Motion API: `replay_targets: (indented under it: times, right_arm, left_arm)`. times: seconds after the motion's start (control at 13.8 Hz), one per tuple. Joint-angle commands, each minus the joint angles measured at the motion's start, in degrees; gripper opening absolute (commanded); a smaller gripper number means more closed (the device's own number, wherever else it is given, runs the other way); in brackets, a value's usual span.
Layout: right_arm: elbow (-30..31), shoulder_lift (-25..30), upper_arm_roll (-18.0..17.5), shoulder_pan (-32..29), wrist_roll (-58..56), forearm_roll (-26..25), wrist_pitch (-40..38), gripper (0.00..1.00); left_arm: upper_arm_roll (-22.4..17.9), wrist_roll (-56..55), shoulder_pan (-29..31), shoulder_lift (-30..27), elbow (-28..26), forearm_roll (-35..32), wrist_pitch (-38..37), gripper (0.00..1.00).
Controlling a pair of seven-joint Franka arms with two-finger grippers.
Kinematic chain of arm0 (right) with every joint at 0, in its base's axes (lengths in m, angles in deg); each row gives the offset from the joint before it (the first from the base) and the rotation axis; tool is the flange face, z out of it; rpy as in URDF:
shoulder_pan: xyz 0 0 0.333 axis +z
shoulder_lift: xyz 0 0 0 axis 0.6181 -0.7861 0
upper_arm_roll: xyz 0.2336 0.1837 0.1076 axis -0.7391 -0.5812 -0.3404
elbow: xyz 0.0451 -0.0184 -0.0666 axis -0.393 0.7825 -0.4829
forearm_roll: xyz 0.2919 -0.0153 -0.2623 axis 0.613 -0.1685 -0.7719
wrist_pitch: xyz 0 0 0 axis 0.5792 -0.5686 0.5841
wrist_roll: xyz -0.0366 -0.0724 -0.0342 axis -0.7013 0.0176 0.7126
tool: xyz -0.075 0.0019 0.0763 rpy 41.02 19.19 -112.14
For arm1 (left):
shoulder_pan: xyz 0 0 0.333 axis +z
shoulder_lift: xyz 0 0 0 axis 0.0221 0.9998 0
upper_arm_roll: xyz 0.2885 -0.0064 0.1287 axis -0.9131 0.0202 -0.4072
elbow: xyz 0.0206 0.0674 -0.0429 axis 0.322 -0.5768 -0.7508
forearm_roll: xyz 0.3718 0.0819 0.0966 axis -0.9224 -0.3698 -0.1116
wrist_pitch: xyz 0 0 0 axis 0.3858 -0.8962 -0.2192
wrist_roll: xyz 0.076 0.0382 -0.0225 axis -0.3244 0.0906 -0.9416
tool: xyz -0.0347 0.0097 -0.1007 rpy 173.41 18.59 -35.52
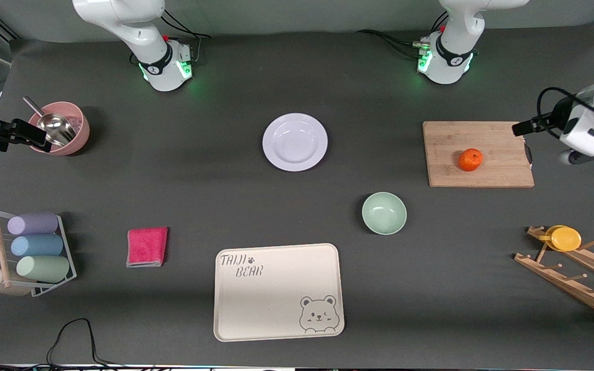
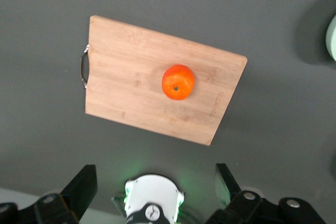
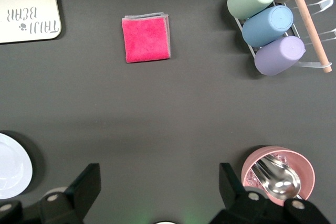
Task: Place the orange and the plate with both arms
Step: 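Lower the left gripper over the orange on the cutting board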
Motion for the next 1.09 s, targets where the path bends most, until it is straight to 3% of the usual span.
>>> replay_targets:
  times: [0.0,0.36,0.51,0.65,1.02]
  right_arm:
    - [0.69,1.21,0.2,0.61,1.53,-0.76,-0.81,1.0]
    - [2.26,2.26,-0.24,0.88,1.71,0.29,-1.07,1.0]
    - [7.51,6.37,-0.15,3.15,2.58,0.91,-0.11,1.0]
    - [12.09,10.6,-0.24,5.43,6.08,1.0,1.47,1.0]
    - [18.86,16.76,-0.24,11.94,14.52,1.08,3.32,1.0]
  left_arm:
    - [0.18,0.66,0.32,-1.8,-8.92,-0.39,10.23,1.0]
    - [1.06,6.54,0.32,-1.37,-20.44,-0.48,27.81,0.98]
    - [1.14,6.9,0.24,-0.05,-24.31,-0.48,35.02,0.99]
    - [1.32,6.9,0.24,2.23,-25.56,-0.57,37.59,0.99]
    - [1.32,6.9,0.24,5.49,-31.52,-0.57,48.12,0.99]
